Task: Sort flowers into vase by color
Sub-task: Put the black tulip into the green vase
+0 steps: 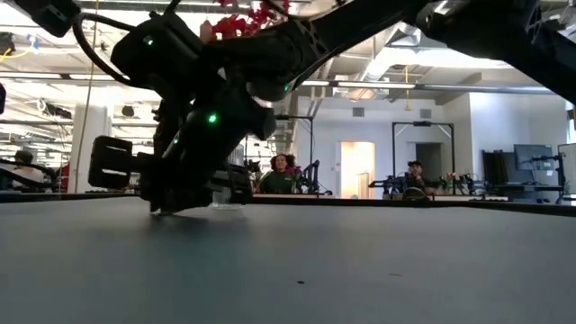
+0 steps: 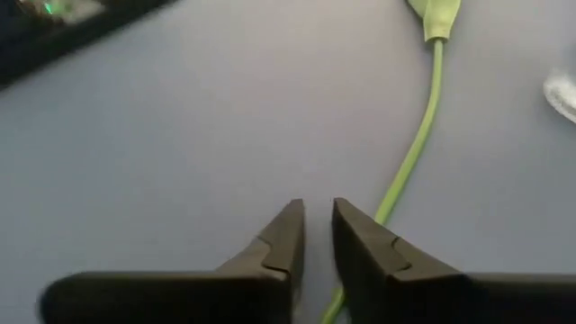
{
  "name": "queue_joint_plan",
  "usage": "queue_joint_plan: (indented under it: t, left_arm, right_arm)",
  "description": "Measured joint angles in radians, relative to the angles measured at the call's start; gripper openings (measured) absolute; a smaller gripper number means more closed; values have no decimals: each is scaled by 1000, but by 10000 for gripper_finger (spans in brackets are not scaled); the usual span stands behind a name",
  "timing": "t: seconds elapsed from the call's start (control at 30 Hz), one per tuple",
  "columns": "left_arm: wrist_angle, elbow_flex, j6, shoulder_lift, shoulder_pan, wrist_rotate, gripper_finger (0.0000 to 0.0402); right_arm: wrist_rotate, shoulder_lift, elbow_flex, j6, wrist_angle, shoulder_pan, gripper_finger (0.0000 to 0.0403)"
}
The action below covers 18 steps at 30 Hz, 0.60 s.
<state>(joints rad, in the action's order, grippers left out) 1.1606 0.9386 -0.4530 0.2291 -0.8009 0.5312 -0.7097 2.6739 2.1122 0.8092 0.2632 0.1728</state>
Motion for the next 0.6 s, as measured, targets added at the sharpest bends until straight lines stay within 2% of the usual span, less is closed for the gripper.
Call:
queue_joint_plan:
  t: [0.17, 0.33, 0.6]
  left_arm:
    - [0, 0, -28, 0, 0, 9, 103]
    - [0, -2, -59, 0, 0, 34, 103]
    - [3, -53, -98, 0, 0, 71, 103]
  right_arm:
    - [23, -6, 18, 32, 138, 27, 19]
    - [28, -9, 75, 34, 315, 66, 21]
    - [53, -104, 91, 32, 565, 182, 17]
